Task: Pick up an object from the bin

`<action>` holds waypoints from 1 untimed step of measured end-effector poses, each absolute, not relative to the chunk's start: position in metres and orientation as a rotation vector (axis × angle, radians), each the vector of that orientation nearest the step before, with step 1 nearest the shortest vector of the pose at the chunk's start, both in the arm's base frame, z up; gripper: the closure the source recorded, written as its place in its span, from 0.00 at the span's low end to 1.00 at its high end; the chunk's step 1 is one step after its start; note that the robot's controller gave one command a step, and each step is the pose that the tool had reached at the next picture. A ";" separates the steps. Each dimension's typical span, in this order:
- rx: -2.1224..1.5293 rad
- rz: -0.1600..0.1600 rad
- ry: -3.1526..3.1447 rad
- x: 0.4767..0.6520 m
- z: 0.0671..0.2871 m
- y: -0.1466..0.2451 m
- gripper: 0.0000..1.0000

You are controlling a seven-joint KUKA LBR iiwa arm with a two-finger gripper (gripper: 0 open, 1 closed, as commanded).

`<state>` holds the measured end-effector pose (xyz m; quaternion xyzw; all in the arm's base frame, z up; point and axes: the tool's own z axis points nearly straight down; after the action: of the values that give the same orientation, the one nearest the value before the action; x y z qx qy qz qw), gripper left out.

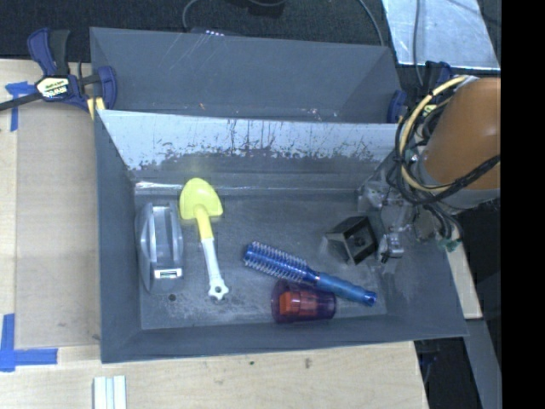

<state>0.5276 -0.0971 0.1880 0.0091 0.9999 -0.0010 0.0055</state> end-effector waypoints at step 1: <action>-0.042 -0.003 3.133 0.524 0.126 -0.097 0.00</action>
Offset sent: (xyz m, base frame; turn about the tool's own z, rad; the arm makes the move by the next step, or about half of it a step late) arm 0.0052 -0.0091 -0.1165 -0.0666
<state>0.5236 -0.0970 0.1260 -0.0135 0.9999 -0.0009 0.0042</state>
